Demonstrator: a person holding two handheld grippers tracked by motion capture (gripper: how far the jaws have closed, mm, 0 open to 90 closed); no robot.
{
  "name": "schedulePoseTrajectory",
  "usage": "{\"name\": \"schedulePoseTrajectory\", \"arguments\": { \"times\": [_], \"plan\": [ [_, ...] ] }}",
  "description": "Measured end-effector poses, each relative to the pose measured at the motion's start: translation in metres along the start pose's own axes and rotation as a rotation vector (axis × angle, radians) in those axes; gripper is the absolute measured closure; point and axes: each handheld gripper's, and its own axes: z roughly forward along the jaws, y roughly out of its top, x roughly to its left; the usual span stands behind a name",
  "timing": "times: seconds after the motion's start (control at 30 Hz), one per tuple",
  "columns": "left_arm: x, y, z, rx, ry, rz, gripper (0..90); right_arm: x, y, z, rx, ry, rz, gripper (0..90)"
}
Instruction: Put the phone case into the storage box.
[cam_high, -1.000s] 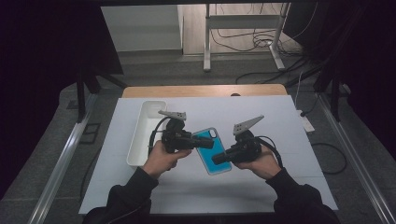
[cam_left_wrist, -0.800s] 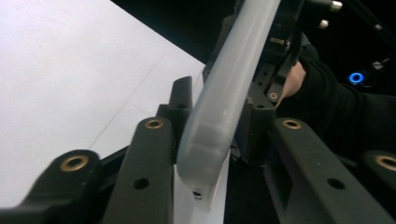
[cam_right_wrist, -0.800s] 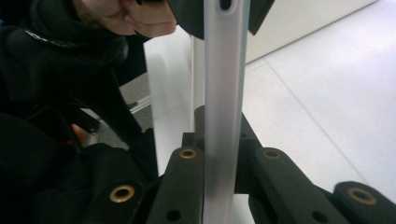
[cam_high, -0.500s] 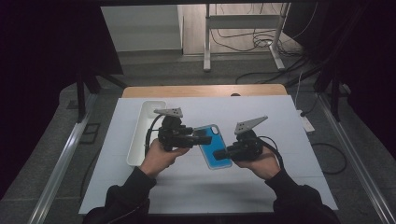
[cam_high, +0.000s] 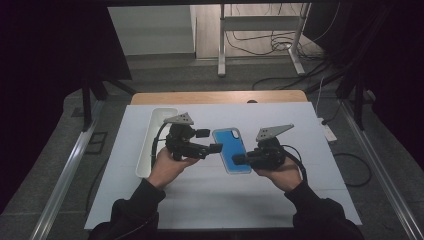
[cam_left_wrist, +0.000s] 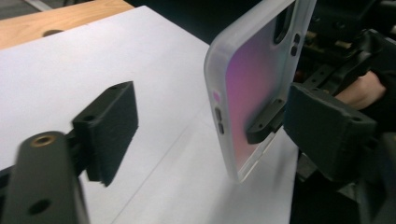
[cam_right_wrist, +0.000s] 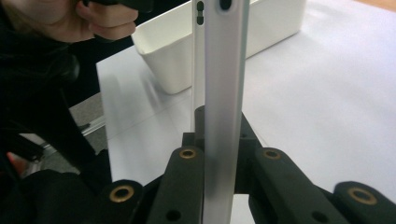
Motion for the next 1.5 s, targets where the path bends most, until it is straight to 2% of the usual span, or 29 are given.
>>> {"name": "schedulePoseTrajectory", "arguments": {
  "times": [0.13,0.33,0.57,0.7,0.77,0.83,0.93,0.97,1.13,1.2,1.23,1.27,1.37,1.4,1.5],
  "plan": [
    [-0.0004,-0.0001,0.0012,0.023,0.031,0.006,9.2,-0.0005,-0.0003,-0.0016,-0.004,-0.045,-0.002,85.4],
    [-0.0009,-0.0008,0.0036,0.043,0.061,0.0,2.8,-0.0006,-0.0008,-0.0022,-0.004,-0.089,0.001,85.4],
    [-0.0009,-0.002,0.0066,0.073,0.077,-0.011,0.5,-0.0018,-0.0019,-0.0022,-0.005,-0.128,0.01,85.4],
    [-0.001,-0.0022,0.0065,0.078,0.087,-0.013,0.4,-0.0019,-0.0022,-0.0023,-0.009,-0.132,0.015,85.4],
    [-0.0019,-0.0022,0.0068,0.082,0.113,-0.011,2.1,-0.0017,-0.0022,-0.0022,-0.011,-0.134,0.015,85.3],
    [-0.002,-0.0025,0.0069,0.081,0.123,-0.011,6.0,-0.0013,-0.0022,-0.002,-0.014,-0.135,0.016,85.3],
    [-0.0017,-0.0029,0.0069,0.079,0.116,-0.018,13.4,-0.0007,-0.0021,-0.0017,-0.015,-0.137,0.016,85.3],
    [-0.002,-0.0032,0.007,0.081,0.114,-0.016,13.4,-0.0004,-0.0021,-0.0015,-0.014,-0.138,0.016,85.3],
    [-0.0051,-0.0039,0.0082,0.094,0.102,-0.005,33.0,0.0024,-0.0019,0.0004,-0.013,-0.143,0.014,85.3],
    [-0.0055,-0.004,0.0084,0.096,0.099,-0.005,35.6,0.0029,-0.0018,0.0008,-0.013,-0.145,0.011,85.3],
    [-0.0057,-0.004,0.0086,0.098,0.096,-0.006,42.6,0.0043,-0.0015,0.0016,-0.013,-0.149,0.007,85.3],
    [-0.0058,-0.0043,0.0088,0.099,0.091,-0.007,42.6,0.0043,-0.0015,0.0016,-0.013,-0.149,0.007,85.3],
    [-0.0053,-0.0048,0.0091,0.098,0.072,-0.021,54.9,0.0058,-0.0014,0.0026,-0.013,-0.149,0.006,85.3],
    [-0.0052,-0.0049,0.0092,0.098,0.069,-0.025,54.9,0.0064,-0.0013,0.003,-0.013,-0.15,0.003,85.3],
    [-0.0046,-0.005,0.0095,0.1,0.054,-0.038,63.5,0.0076,-0.001,0.0039,-0.015,-0.152,-0.006,85.3]
  ]
}}
